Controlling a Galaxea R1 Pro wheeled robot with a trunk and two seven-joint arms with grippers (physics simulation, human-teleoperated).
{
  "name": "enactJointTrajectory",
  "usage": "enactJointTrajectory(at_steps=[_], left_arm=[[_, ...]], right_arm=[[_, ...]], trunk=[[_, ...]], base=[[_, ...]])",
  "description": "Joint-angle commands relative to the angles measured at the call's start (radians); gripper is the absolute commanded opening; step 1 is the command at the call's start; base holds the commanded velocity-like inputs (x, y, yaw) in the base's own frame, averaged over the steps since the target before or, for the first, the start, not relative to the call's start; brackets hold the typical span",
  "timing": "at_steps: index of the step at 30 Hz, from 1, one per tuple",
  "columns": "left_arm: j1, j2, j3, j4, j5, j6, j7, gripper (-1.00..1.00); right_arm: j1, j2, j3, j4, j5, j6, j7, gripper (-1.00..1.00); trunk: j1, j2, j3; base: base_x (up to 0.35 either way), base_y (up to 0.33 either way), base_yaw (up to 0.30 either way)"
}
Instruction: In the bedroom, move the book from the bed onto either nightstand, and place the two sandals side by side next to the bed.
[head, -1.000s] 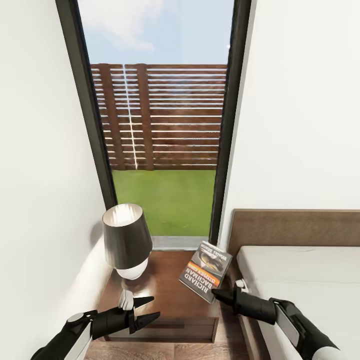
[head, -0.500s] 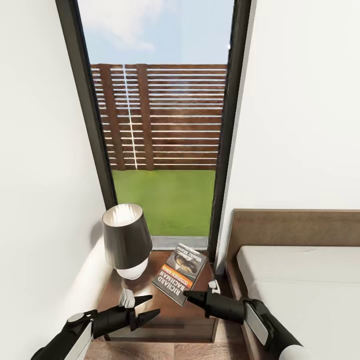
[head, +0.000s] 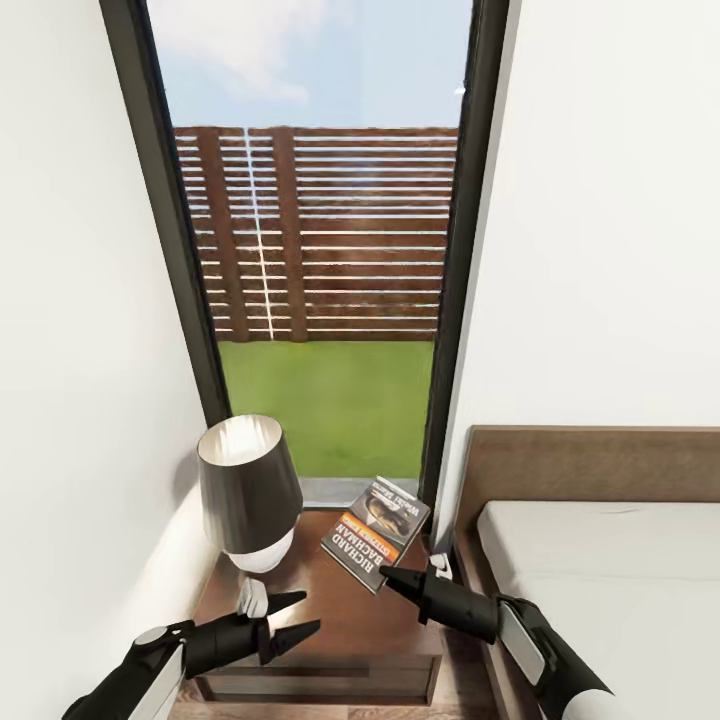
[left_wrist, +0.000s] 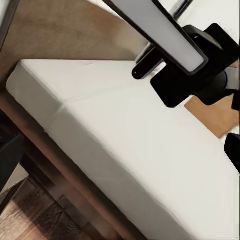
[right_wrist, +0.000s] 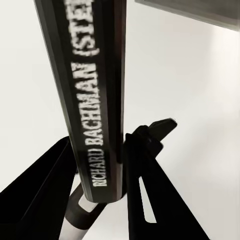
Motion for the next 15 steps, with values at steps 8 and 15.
enactJointTrajectory(at_steps=[8,15], left_arm=[[0.0,-0.003,-0.005,-0.001,0.055,0.064,-0.076,1.0],[0.002,-0.012,-0.006,-0.002,0.114,0.088,-0.08,1.0]], right_arm=[[-0.001,-0.001,0.003,0.007,-0.007,0.005,-0.001,-1.0],[-0.001,0.002,0.004,0.007,-0.007,0.005,-0.001,-1.0]], trunk=[[0.0,-0.001,-0.001],[0.0,-0.001,-0.001]], base=[[0.004,0.0,0.0],[0.0,0.0,0.0]])
